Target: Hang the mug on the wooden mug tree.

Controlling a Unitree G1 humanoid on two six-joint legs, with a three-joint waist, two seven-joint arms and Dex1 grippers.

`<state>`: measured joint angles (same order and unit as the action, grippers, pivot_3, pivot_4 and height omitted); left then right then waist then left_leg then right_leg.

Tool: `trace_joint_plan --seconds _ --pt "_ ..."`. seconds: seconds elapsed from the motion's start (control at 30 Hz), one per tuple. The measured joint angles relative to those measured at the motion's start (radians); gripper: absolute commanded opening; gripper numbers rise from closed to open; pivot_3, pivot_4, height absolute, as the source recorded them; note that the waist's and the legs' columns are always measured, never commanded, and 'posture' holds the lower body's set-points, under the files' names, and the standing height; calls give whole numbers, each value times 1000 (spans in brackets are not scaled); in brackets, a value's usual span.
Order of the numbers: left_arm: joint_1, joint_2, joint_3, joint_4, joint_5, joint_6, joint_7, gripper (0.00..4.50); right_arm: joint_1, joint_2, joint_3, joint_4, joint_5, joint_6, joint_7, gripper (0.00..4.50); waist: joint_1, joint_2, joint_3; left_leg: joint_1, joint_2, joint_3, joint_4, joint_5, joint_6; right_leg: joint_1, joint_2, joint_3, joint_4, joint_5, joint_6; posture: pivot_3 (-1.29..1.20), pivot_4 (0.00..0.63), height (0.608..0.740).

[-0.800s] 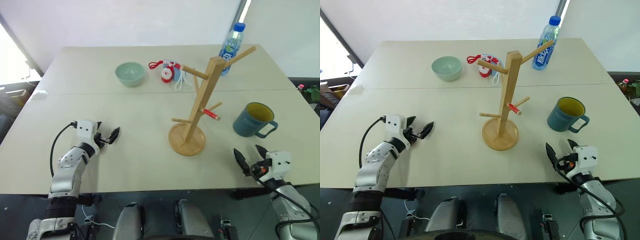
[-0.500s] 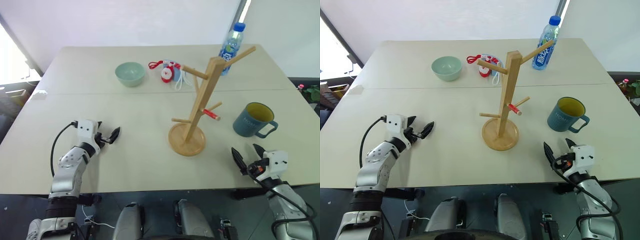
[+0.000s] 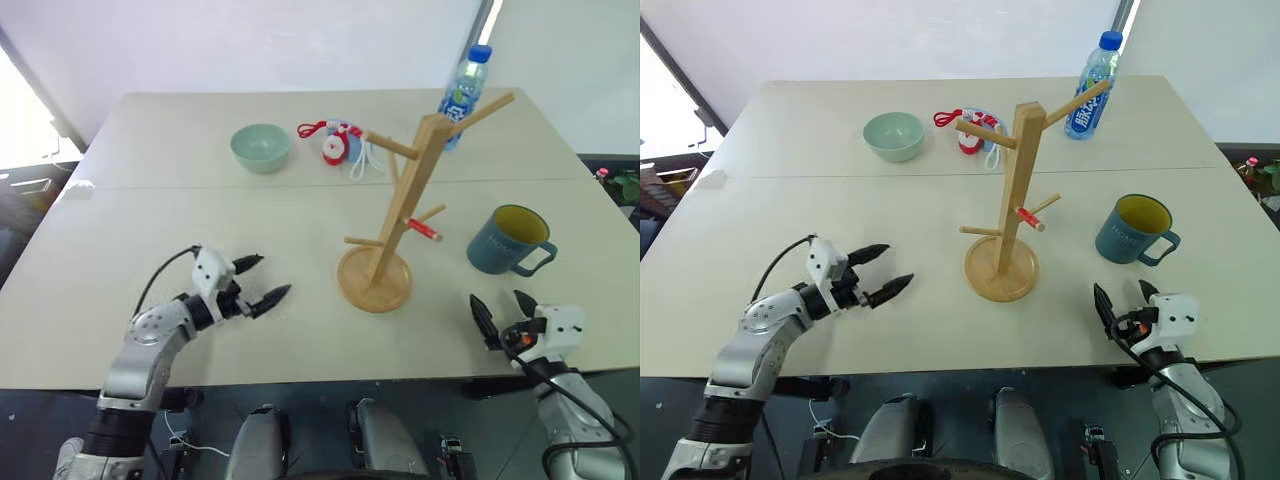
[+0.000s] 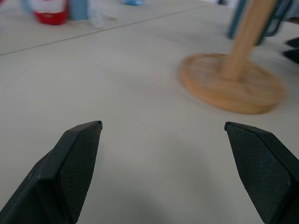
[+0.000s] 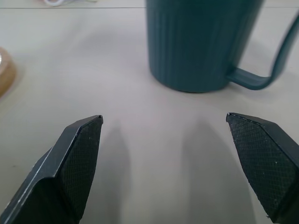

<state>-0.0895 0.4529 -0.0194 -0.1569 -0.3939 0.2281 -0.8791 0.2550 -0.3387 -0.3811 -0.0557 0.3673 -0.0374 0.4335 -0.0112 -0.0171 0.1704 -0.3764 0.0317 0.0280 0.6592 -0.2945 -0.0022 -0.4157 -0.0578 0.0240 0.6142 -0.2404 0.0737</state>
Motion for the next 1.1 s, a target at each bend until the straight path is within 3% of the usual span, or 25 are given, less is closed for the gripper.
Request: trace_joint_plan --seconds 0.33,0.53,1.1 --pt "-21 58 -117 -109 -55 58 -164 4500 -20 12 -79 10 -33 -41 -129 4394 -2 0 0 -1 -1 2 -7 0 0 -5 3 1 -1 0 0 0 150 740" --pt "-36 46 -139 -156 -70 81 -163 4500 -129 -9 -111 88 -51 -45 -194 4394 -3 0 0 1 0 3 -6 1 1 -4 9 2 0 0 0 0 150 740" --pt "-21 46 -154 -217 -82 110 -118 4500 -250 -40 -106 209 -80 -35 -210 4394 -4 1 0 2 0 3 -6 1 1 -4 13 3 1 0 0 0 150 740"
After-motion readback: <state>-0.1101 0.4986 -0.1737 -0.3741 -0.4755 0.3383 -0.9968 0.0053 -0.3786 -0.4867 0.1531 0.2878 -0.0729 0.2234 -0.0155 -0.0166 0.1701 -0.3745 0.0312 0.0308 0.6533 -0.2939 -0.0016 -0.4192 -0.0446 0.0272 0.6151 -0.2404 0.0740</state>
